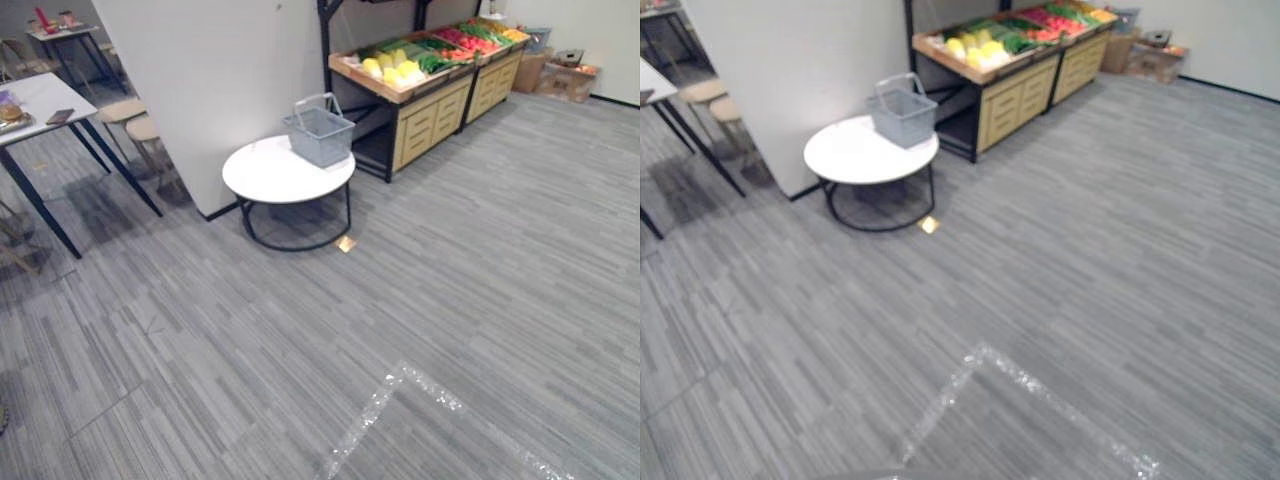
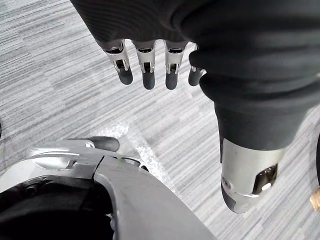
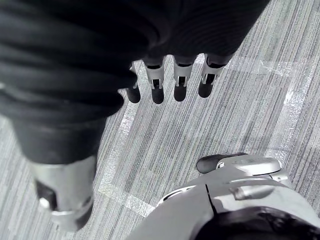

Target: Pick vegetable in the basket

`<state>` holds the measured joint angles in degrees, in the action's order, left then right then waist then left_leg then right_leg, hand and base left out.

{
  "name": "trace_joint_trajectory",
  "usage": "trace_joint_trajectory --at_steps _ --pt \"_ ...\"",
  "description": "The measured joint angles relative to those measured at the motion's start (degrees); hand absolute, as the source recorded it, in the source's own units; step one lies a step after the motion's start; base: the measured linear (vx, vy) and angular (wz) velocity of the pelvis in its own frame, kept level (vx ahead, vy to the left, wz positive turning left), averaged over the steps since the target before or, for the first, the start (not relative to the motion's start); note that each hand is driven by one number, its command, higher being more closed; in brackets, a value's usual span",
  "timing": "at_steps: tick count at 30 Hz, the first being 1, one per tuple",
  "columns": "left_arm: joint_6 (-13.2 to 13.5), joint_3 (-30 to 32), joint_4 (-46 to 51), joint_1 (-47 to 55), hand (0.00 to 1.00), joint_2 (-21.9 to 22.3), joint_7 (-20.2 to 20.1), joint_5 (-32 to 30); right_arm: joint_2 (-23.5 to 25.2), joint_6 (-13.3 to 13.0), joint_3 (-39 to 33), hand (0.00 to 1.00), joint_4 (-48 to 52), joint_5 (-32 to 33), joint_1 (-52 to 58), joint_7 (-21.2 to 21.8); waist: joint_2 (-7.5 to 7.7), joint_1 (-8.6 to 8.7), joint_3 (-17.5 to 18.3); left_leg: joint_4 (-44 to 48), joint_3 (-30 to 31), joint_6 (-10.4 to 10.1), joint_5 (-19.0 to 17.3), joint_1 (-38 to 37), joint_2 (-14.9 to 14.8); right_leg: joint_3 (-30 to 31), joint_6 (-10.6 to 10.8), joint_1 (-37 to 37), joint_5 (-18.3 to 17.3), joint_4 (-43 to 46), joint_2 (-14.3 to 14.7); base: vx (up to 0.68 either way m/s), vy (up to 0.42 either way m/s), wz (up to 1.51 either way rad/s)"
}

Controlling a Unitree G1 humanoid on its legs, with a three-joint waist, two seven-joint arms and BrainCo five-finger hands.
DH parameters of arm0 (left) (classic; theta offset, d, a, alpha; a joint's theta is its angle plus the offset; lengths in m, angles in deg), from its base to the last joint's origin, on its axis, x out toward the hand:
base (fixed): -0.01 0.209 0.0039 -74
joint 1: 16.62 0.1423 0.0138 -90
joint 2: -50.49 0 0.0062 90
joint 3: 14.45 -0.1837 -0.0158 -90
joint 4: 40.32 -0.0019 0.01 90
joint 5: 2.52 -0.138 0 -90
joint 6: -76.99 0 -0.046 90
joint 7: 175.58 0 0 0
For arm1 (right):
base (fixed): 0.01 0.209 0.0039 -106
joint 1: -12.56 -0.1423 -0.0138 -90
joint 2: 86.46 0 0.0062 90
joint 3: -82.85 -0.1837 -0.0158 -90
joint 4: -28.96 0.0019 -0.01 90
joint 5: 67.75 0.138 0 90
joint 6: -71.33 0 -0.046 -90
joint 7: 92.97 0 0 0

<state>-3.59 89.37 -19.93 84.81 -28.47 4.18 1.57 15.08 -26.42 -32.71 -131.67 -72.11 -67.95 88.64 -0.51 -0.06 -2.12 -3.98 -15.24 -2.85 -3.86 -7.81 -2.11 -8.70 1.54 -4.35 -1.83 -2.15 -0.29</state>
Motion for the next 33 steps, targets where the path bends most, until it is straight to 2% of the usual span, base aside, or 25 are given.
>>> trace_joint_trajectory --at_steps 14,19,26,33 --pt "0.1 -0.7 -0.1 0.1 0.0 0.1 0.1 0.2 0.3 0.0 -1.7 0.0 0.1 0.4 0.4 -0.6 0.18 0.08 -0.3 -0.9 -0.5 0.7 0.4 -0.5 -0.3 -0.4 0.2 -0.9 -0.1 -1.3 0.4 -0.02 -0.023 0.0" --pt "0.1 -0.4 -0.3 0.0 0.0 0.1 0.2 0.2 0.5 0.0 -2.8 0.0 0.1 1.0 0.2 -1.1 0.11 0.04 -0.2 -0.9 -1.6 -0.1 -0.1 -1.4 -0.5 0.2 0.0 -1.2 0.1 -1.4 0.7 0.07 -0.017 -0.11" --pt "0.1 0.1 -0.4 -0.3 0.0 0.2 0.2 0.4 0.9 -0.3 -3.4 0.0 0.1 9.0 -0.3 0.7 0.06 0.07 -0.3 -0.8 -1.6 -0.4 -0.3 -1.6 -0.6 0.2 0.1 -1.7 0.1 -1.8 0.7 0.0 -0.02 0.0" --pt "0.9 0.0 -0.4 -0.1 0.0 0.3 0.2 2.5 1.0 -1.0 -3.1 0.0 0.1 12.1 -0.2 1.6 0.02 0.08 -0.3 0.3 -1.8 -0.2 -0.8 -1.4 -0.8 0.4 0.1 -1.7 0.1 -1.7 0.8 -0.05 -0.032 -0.03"
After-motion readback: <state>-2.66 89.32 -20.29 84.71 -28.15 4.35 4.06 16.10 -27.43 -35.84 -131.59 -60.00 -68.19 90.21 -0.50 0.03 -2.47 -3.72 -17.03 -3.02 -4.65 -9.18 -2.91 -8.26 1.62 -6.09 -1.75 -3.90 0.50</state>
